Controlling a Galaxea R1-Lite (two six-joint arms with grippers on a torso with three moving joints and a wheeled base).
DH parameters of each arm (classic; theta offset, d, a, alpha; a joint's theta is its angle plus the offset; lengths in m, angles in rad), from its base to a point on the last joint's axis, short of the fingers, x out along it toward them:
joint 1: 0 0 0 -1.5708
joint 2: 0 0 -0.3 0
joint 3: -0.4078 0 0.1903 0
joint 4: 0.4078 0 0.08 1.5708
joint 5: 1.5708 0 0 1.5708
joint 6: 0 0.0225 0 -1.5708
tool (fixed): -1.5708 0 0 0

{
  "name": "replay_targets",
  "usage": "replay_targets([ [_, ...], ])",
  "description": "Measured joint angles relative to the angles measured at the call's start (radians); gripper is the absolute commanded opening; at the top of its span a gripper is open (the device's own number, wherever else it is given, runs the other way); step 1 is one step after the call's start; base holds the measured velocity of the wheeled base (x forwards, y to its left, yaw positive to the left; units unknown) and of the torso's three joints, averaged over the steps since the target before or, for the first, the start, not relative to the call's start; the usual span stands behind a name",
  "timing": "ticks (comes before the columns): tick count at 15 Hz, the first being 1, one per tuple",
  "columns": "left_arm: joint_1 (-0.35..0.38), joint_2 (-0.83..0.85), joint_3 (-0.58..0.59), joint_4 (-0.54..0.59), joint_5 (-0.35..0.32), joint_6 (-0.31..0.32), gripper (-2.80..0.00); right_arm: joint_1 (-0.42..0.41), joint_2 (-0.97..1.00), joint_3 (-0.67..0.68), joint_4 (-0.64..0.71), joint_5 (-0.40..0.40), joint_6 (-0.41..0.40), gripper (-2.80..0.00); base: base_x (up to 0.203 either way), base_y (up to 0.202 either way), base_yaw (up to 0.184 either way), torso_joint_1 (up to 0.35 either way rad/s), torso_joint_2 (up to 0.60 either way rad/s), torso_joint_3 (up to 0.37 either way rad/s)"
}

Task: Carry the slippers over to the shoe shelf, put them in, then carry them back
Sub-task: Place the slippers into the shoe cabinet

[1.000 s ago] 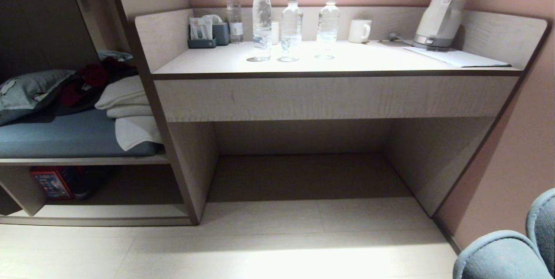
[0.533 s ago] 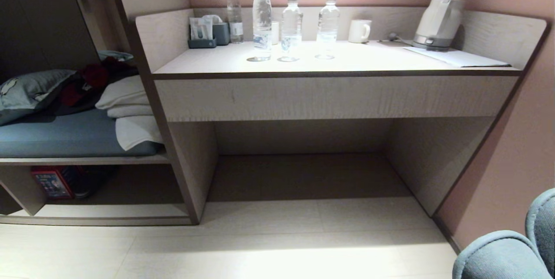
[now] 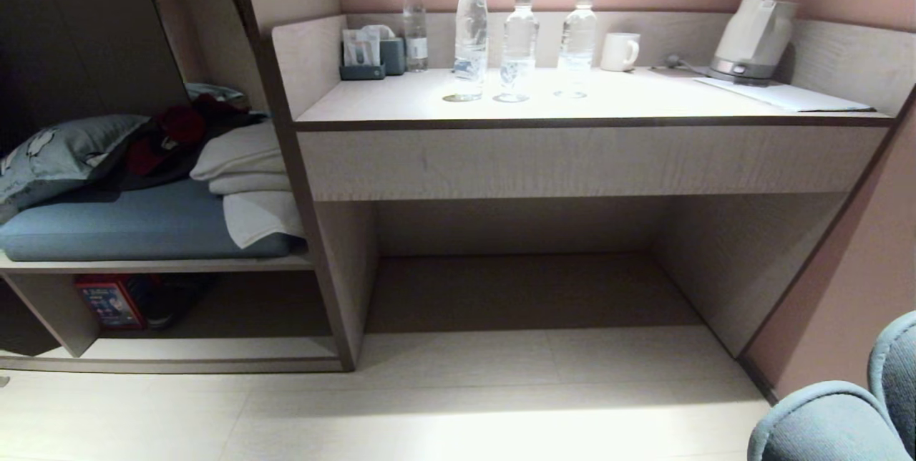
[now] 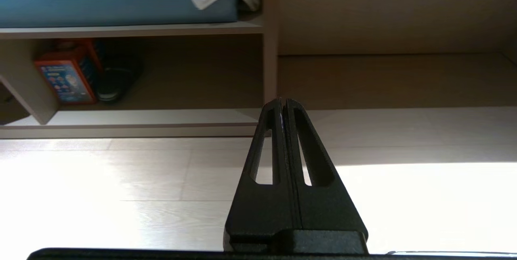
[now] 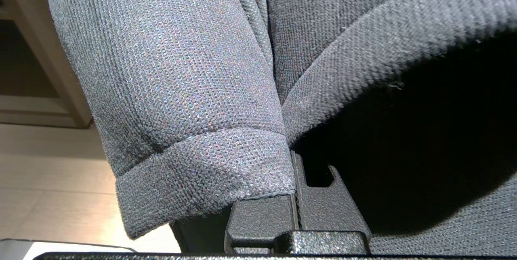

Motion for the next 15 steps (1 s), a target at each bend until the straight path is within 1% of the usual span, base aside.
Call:
replay_targets([
  [15,0.000,0.000,0.000,-0.001,0.000,0.000,-2.80,0.000,0.000,0.000,0.001,0.000,0.000,-2.80,0.000,0.195,-0.003,0.003,0.00,0.003],
])
